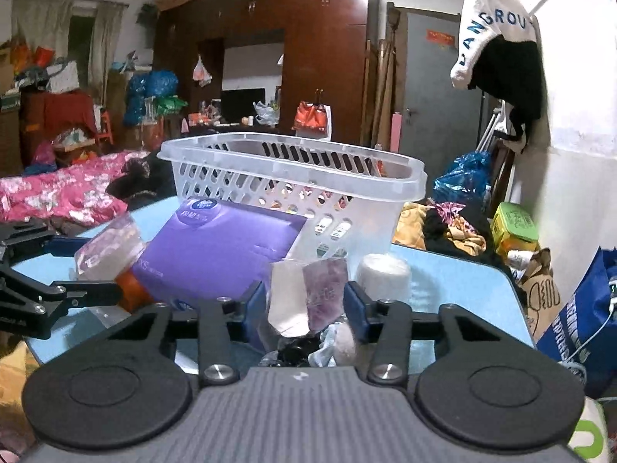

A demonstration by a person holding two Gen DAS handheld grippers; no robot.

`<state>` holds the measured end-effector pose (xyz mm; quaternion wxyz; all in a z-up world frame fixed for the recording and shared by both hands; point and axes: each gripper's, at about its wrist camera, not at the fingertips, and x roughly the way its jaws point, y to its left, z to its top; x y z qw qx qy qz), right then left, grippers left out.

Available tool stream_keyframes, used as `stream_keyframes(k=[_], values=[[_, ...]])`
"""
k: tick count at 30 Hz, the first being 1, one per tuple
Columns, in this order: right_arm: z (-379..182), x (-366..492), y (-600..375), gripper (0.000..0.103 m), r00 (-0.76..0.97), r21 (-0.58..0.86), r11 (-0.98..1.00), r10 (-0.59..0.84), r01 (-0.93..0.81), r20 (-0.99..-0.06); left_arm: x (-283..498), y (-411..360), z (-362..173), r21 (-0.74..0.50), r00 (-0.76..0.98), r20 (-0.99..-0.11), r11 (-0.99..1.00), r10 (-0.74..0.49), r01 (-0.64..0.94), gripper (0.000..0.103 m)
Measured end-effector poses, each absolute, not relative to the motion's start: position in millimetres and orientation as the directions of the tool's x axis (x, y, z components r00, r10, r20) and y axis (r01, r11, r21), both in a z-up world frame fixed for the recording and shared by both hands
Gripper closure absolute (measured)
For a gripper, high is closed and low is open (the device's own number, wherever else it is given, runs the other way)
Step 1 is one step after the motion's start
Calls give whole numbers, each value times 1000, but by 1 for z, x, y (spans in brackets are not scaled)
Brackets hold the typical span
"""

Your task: Organize objects

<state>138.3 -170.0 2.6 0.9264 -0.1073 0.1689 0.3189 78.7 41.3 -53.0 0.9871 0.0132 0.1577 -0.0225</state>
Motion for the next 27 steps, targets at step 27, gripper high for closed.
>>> stream_keyframes(k=[27], values=[[21,122,-193,72,773,-71,788,576,-612,-266,59,47,-42,5,981,-190,999,-33,34,56]])
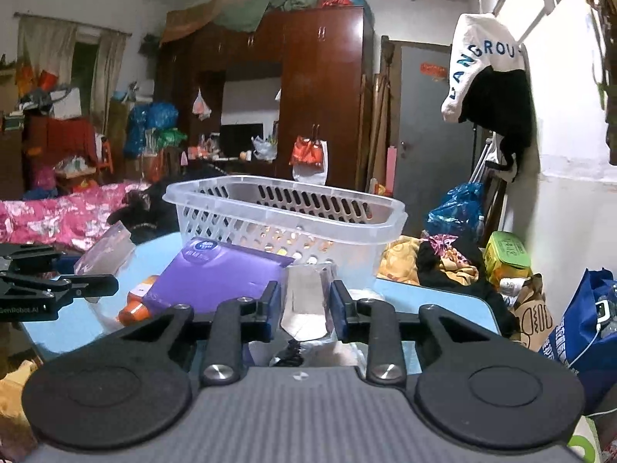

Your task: Organize objects

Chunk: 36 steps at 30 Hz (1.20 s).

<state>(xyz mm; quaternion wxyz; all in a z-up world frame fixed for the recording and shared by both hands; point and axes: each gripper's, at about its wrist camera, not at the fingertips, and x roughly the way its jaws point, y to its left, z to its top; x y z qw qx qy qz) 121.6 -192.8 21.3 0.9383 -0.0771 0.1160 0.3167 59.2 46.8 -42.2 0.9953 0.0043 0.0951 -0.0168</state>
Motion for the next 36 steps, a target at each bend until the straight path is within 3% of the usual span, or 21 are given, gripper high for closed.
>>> stream_keyframes(k=[9,14,19,24,26,30,36], values=[[27,117,-208,73,773,-3,785,609,-619,-177,57,47,-33,-9,984,-174,999,-44,43,56],[51,118,-206,73,781,-1,787,612,-617,-128,69,51,13,10,993,-108,999,-41,43,56],[84,138,-182,73,801,-57,801,589,-596,-105,121,54,60,43,989,-147,998,-34,40,56],[98,187,-136,73,798,-77,801,575,-594,-179,202,56,72,69,941,-337,998,21,3,56],[94,215,-121,73,793,-40,812,556,-582,-250,227,58,69,75,916,-398,997,54,-26,56],[76,250,-106,73,776,7,832,520,-555,-358,246,65,61,48,896,-440,998,62,-45,56],[59,269,-104,73,732,73,829,527,-554,-431,265,79,52,-6,865,-500,998,46,-56,56]])
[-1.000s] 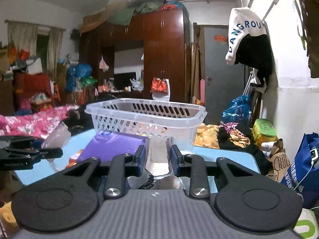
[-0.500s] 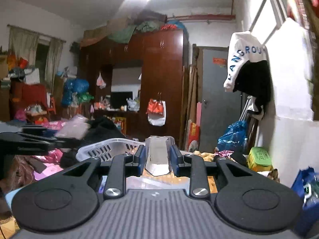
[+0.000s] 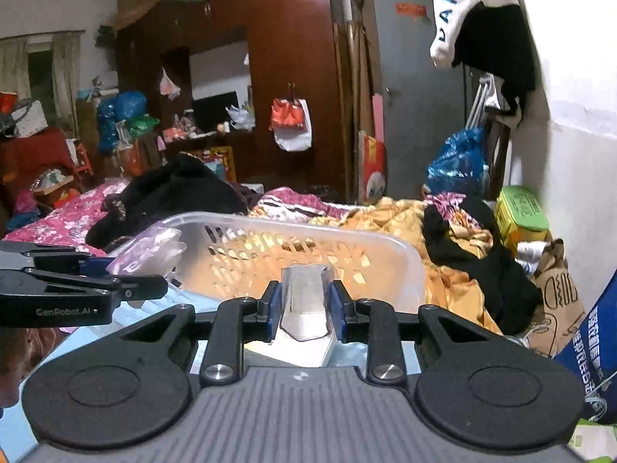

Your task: Organize objects

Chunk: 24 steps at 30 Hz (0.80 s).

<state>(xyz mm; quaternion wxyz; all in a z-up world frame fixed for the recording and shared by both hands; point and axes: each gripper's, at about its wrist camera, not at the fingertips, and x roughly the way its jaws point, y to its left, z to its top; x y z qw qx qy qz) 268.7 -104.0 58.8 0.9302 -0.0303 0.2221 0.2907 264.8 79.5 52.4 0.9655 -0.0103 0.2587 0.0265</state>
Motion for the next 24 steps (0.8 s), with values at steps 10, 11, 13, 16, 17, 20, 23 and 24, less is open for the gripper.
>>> stream_keyframes(k=[10,11,13,16,17,20,23,24], values=[[66,271,-107,37,740,101,853,498,-513,-451,267,84,46,-39,854,-518,997,38,-68,19],[67,267,-111,31,746,116,852,506,-511,-433,264,83,48,-41,868,-496,997,34,-62,19],[69,261,-116,9,748,129,844,524,-521,-407,253,85,51,-67,887,-462,997,8,-44,19],[73,242,-129,0,758,123,839,533,-530,-376,224,83,55,-73,917,-398,997,-24,-5,19],[74,233,-136,0,757,140,832,549,-538,-355,211,80,55,-68,923,-384,998,-27,1,19],[66,201,-163,0,707,235,772,635,-590,-310,162,76,40,-85,938,-338,995,-80,54,18],[39,161,-187,0,682,293,732,681,-616,-268,116,75,11,-121,949,-297,990,-110,77,18],[29,147,-191,0,678,292,724,689,-625,-256,107,75,3,-131,950,-289,988,-118,83,18]])
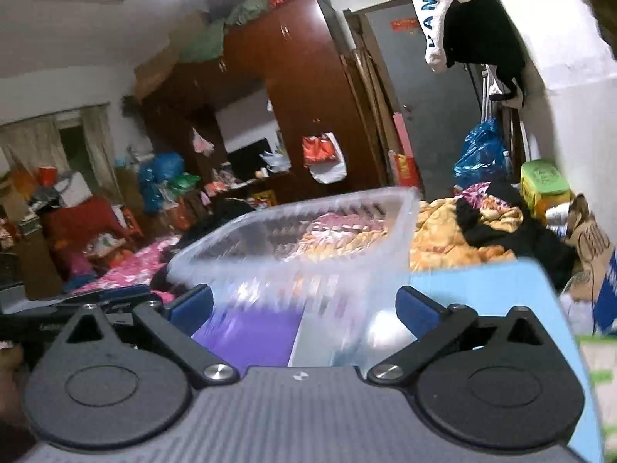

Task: Organize objects
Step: 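Grasp the large purple Vinda tissue pack with both grippers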

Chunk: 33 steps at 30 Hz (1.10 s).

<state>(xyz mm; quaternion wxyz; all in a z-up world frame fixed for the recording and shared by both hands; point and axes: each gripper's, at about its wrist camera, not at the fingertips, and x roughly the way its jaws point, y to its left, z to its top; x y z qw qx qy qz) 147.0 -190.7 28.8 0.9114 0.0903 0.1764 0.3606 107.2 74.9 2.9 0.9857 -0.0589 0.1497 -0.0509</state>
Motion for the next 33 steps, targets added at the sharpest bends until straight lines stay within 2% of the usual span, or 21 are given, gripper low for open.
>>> stream_keyframes(k=[4,8,12,15,17,19,21,26,28,33], values=[[9,117,-190,0,678,260,711,703,-654,-217,95,67,-21,-144,941,-302,983,-153,114,18],[16,136,-171,0,671,238,716,699,-657,-250,114,62,-18,-155,933,-312,978,-181,137,18],[14,162,-162,13,642,266,714,699,-648,-315,130,58,-24,-175,916,-350,974,-197,142,19],[11,171,-159,19,634,280,712,702,-644,-325,136,62,-28,-203,912,-361,971,-194,126,19],[6,171,-157,25,629,267,716,696,-645,-346,139,66,-29,-237,910,-361,964,-204,121,19],[1,166,-157,36,617,256,711,698,-655,-363,142,72,-29,-263,907,-364,958,-210,116,20],[-1,164,-153,40,599,248,702,705,-668,-380,146,77,-31,-287,902,-371,951,-220,113,21],[-1,166,-147,42,566,239,683,716,-690,-408,157,79,-34,-333,877,-395,932,-275,143,24],[-1,169,-147,42,555,242,676,720,-696,-416,162,76,-37,-338,864,-410,928,-293,154,32],[2,168,-148,43,546,228,671,720,-705,-428,165,74,-40,-353,851,-421,921,-314,166,35]])
